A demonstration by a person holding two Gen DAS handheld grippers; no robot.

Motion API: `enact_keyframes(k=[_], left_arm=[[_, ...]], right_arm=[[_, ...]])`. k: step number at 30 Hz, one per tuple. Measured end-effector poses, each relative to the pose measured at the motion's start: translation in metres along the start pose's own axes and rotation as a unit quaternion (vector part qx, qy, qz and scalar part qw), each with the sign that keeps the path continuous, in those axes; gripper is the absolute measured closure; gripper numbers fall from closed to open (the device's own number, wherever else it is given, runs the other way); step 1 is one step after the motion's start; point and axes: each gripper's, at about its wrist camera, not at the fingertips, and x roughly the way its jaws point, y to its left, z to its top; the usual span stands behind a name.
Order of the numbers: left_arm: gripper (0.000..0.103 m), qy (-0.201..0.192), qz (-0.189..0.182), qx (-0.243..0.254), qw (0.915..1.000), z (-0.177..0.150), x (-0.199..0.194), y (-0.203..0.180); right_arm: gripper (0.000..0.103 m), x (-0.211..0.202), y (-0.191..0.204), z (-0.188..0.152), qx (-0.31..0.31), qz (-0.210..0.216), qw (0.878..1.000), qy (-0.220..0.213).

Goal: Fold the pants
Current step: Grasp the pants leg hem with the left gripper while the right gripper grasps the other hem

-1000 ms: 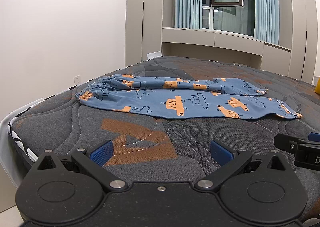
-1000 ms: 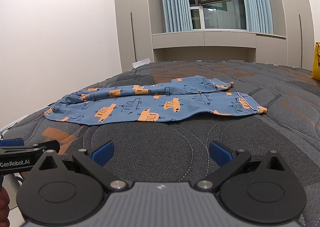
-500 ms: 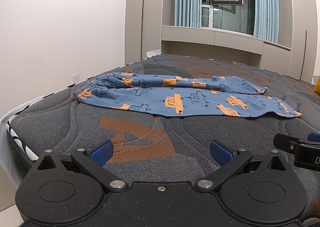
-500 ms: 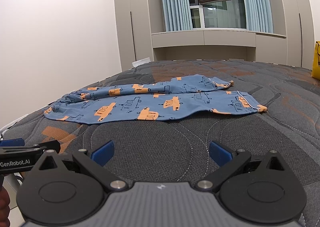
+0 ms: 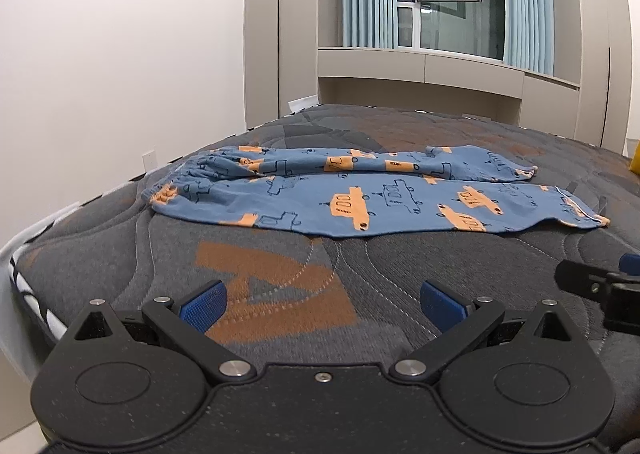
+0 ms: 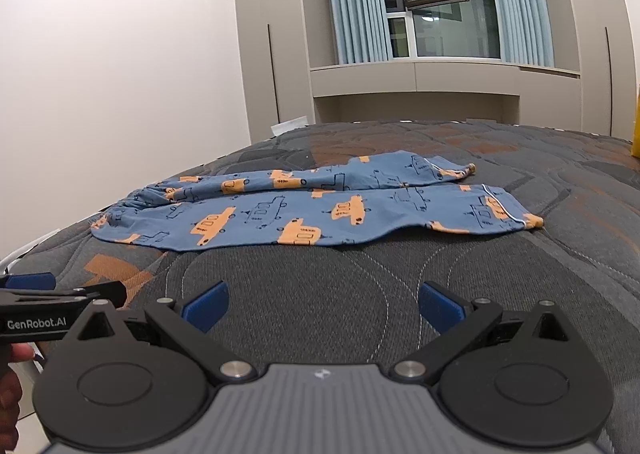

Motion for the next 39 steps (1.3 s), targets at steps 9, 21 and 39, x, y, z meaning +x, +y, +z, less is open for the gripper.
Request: enact_keyframes(k=[9,21,39], left_arm=[[0.000,0.003,0.011,0.034,0.9994,0.048,0.041,0.029],[0.000,-0.060,0.120,0.113,0.9844,0.159,0.149,0.116],[0.004,0.083,-0.105,0.212,0.9680,0.234,0.361,0.167]], right_arm=[[0.000,0.024,-0.020,0.043,-0.052,0.069,0.996,-0.013],[0.000,0.144,-0.047,0.138,-0.165,0.182,0.969,0.024],[0.026,0.411,-0.027,0.226,-0.240,0.252,0.922,0.168]])
